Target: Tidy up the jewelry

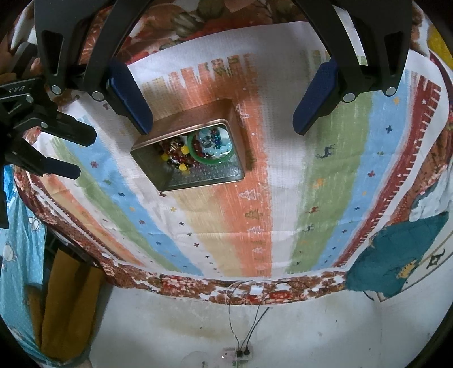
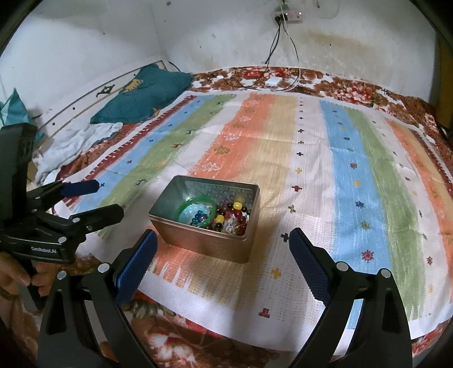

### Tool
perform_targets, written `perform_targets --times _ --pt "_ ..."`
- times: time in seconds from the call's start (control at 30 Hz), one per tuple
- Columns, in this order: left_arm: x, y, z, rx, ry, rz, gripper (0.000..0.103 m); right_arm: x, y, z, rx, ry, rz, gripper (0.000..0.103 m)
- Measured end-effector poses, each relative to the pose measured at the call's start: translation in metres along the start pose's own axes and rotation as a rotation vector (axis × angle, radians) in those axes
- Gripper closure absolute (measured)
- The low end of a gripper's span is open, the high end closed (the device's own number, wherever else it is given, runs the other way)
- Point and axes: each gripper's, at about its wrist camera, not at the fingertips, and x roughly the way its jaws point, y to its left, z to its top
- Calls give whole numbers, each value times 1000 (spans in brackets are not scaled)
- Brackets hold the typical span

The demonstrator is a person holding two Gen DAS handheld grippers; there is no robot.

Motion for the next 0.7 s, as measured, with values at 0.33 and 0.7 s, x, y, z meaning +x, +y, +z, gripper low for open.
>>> perform_targets --times 0.33,0.7 --pt "-1 -2 -1 5 -7 -7 6 5 0 -3 14 22 6 8" --pt "-5 -10 0 28 -20 -10 6 7 1 -3 12 24 -6 8"
